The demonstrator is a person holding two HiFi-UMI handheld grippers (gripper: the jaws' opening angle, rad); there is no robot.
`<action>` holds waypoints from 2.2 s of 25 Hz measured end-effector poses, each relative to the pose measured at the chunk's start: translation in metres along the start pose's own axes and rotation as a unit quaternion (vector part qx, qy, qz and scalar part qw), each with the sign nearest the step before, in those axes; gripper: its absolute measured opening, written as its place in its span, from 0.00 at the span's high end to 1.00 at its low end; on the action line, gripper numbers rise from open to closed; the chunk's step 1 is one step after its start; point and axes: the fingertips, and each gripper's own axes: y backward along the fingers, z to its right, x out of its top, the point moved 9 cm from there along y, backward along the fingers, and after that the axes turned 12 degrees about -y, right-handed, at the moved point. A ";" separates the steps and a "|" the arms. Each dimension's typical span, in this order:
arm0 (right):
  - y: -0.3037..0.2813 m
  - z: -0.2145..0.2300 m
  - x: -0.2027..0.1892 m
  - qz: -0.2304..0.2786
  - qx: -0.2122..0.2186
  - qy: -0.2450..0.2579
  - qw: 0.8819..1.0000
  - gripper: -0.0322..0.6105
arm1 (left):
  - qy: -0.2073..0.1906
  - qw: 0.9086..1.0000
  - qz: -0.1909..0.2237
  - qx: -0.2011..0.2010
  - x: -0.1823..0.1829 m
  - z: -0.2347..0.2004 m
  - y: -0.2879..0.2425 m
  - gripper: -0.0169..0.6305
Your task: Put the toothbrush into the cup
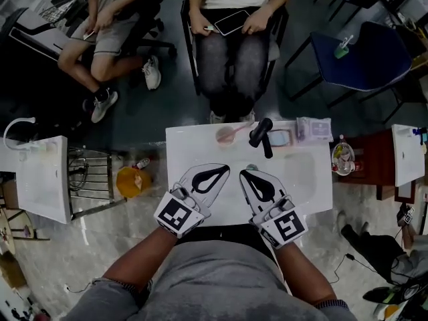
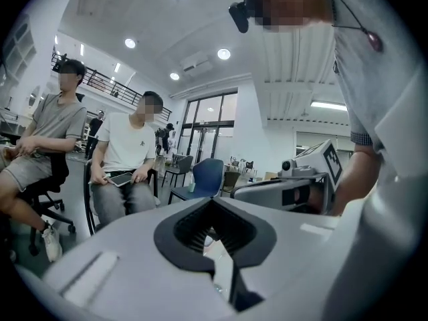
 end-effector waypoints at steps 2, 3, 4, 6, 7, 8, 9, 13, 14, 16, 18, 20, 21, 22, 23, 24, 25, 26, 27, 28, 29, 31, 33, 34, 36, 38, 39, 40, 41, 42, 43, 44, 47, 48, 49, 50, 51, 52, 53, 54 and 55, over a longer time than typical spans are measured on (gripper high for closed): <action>0.009 -0.005 0.008 0.001 0.013 0.002 1.000 0.93 | -0.002 1.000 -0.001 0.005 0.008 0.005 0.005 0.96; 0.013 -0.008 0.013 0.003 0.021 0.002 1.000 0.93 | -0.004 1.000 0.000 0.007 0.011 0.008 0.008 0.96; 0.016 -0.011 0.017 0.004 0.030 0.003 1.000 0.93 | -0.002 1.000 0.001 0.010 0.016 0.012 0.011 0.96; 0.023 -0.017 0.026 0.007 0.045 0.003 0.999 0.93 | 0.000 1.000 -0.001 0.015 0.029 0.019 0.016 0.96; 0.026 -0.020 0.031 0.010 0.053 0.001 0.999 0.93 | 0.003 1.000 -0.002 0.017 0.036 0.022 0.019 0.96; 0.029 -0.023 0.034 0.011 0.060 0.001 0.998 0.93 | 0.006 1.000 -0.004 0.020 0.042 0.026 0.021 0.96; 0.032 -0.025 0.037 0.008 0.064 0.006 0.998 0.93 | 0.008 1.000 -0.004 0.022 0.047 0.029 0.023 0.96; 0.040 -0.032 0.047 0.005 0.084 0.013 0.996 0.93 | -0.007 1.000 0.001 0.029 0.059 0.039 0.030 0.96; 0.042 -0.034 0.051 0.008 0.089 0.013 0.996 0.93 | -0.015 0.999 0.004 0.030 0.061 0.040 0.031 0.96; 0.045 -0.037 0.056 0.010 0.095 0.016 0.995 0.93 | -0.013 0.999 0.005 0.031 0.067 0.045 0.032 0.96; 0.049 -0.036 0.057 0.002 0.092 0.022 0.996 0.93 | -0.019 0.999 0.014 0.029 0.073 0.048 0.033 0.96; 0.051 -0.037 0.060 -0.002 0.090 0.031 0.995 0.93 | -0.034 0.999 0.020 0.028 0.073 0.048 0.033 0.96; 0.051 -0.038 0.063 -0.002 0.092 0.037 0.995 0.93 | -0.032 0.999 0.015 0.027 0.074 0.048 0.034 0.96; 0.051 -0.040 0.066 -0.001 0.093 0.041 0.995 0.93 | -0.028 0.999 0.010 0.026 0.076 0.048 0.034 0.96; 0.051 -0.042 0.067 0.001 0.094 0.043 0.995 0.93 | -0.027 0.999 0.008 0.023 0.078 0.048 0.035 0.96; 0.052 -0.043 0.069 0.002 0.094 0.044 0.995 0.93 | -0.028 0.999 0.008 0.021 0.080 0.049 0.035 0.96; 0.054 -0.045 0.069 0.002 0.094 0.045 0.995 0.93 | -0.025 0.999 0.008 0.021 0.082 0.050 0.035 0.96; 0.055 -0.046 0.070 0.003 0.094 0.046 0.994 0.93 | -0.021 0.999 0.010 0.022 0.085 0.051 0.035 0.96; 0.056 -0.046 0.070 0.004 0.095 0.046 0.994 0.93 | -0.020 0.999 0.011 0.022 0.087 0.051 0.036 0.96; 0.057 -0.047 0.069 0.005 0.096 0.045 0.994 0.93 | -0.021 0.999 0.013 0.021 0.088 0.052 0.036 0.96; 0.057 -0.047 0.069 0.005 0.096 0.044 0.994 0.93 | -0.022 0.999 0.013 0.020 0.090 0.053 0.036 0.96; 0.058 -0.047 0.069 0.004 0.096 0.043 0.994 0.93 | -0.023 1.000 0.011 0.017 0.090 0.054 0.037 0.96; 0.058 -0.048 0.069 0.004 0.095 0.045 0.994 0.93 | -0.031 0.999 0.011 0.014 0.090 0.054 0.037 0.96; 0.058 -0.048 0.069 0.003 0.095 0.046 0.994 0.93 | -0.038 0.999 0.012 0.012 0.089 0.054 0.037 0.96; 0.059 -0.048 0.070 0.002 0.096 0.048 0.994 0.93 | -0.038 0.999 0.013 0.013 0.090 0.054 0.037 0.96; 0.060 -0.048 0.069 0.005 0.096 0.047 0.994 0.93 | -0.033 0.999 0.013 0.015 0.091 0.055 0.036 0.96; 0.061 -0.048 0.069 0.006 0.096 0.045 0.994 0.93 | -0.039 0.999 0.014 0.014 0.090 0.055 0.036 0.96; 0.061 -0.048 0.068 0.007 0.096 0.044 0.994 0.93 | -0.043 0.999 0.014 0.012 0.090 0.056 0.036 0.96; 0.062 -0.049 0.068 0.008 0.097 0.045 0.994 0.93 | -0.041 0.999 0.014 0.013 0.090 0.056 0.036 0.96; 0.062 -0.049 0.068 0.008 0.098 0.046 0.994 0.93 | -0.037 0.999 0.013 0.015 0.091 0.057 0.036 0.96; 0.062 -0.050 0.068 0.008 0.098 0.046 0.994 0.93 | -0.034 0.999 0.012 0.016 0.092 0.058 0.036 0.96; 0.063 -0.050 0.068 0.009 0.098 0.045 0.994 0.93 | -0.033 0.999 0.012 0.016 0.093 0.059 0.035 0.96; 0.065 -0.050 0.067 0.010 0.096 0.041 0.994 0.93 | -0.028 0.999 0.010 0.016 0.093 0.061 0.034 0.96; 0.066 -0.050 0.067 0.010 0.097 0.042 0.994 0.93 | -0.029 0.999 0.010 0.016 0.092 0.062 0.034 0.96; 0.066 -0.050 0.067 0.011 0.098 0.042 0.994 0.93 | -0.033 0.999 0.010 0.015 0.091 0.063 0.034 0.96; 0.066 -0.050 0.066 0.011 0.099 0.041 0.994 0.93 | -0.038 0.999 0.011 0.013 0.090 0.064 0.034 0.96; 0.066 -0.050 0.065 0.010 0.099 0.041 0.994 0.93 | -0.041 0.999 0.011 0.013 0.089 0.064 0.034 0.96; 0.066 -0.050 0.065 0.010 0.099 0.040 0.994 0.93 | -0.038 0.999 0.011 0.015 0.089 0.065 0.034 0.96; 0.066 -0.049 0.064 0.009 0.100 0.039 0.994 0.93 | -0.032 0.999 0.010 0.018 0.089 0.065 0.034 0.96; 0.066 -0.049 0.063 0.009 0.100 0.039 0.994 0.93 | -0.028 0.999 0.009 0.020 0.089 0.066 0.035 0.96; 0.066 -0.049 0.062 0.008 0.101 0.040 0.994 0.93 | -0.026 0.999 0.009 0.021 0.089 0.066 0.035 0.96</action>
